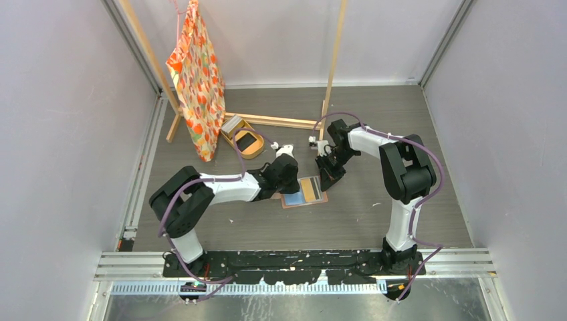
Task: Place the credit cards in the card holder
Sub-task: Insert the credit card into the card holder.
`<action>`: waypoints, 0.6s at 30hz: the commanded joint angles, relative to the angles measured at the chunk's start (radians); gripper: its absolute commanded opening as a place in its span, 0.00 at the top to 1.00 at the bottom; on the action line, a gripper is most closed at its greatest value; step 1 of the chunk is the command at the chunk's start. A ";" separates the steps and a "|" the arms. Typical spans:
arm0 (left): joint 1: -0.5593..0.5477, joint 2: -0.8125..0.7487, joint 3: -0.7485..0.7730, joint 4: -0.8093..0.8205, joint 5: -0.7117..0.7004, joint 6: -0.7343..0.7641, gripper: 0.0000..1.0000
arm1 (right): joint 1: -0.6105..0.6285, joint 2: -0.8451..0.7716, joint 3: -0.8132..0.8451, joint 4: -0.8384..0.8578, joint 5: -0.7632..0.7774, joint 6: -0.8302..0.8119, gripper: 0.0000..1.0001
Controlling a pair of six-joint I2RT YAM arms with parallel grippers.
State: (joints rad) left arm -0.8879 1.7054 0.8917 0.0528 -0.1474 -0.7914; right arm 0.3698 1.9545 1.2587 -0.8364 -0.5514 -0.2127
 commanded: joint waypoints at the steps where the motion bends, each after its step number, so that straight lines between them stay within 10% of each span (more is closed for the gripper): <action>1: 0.006 0.040 0.055 -0.032 -0.018 0.029 0.98 | -0.002 -0.055 0.027 0.016 -0.007 0.001 0.92; 18: 0.004 0.112 0.113 0.018 0.077 0.027 0.97 | 0.002 -0.040 0.025 0.023 -0.025 0.010 0.92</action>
State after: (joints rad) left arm -0.8848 1.8008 0.9730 0.0334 -0.1181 -0.7761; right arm 0.3695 1.9545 1.2587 -0.8352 -0.5510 -0.2085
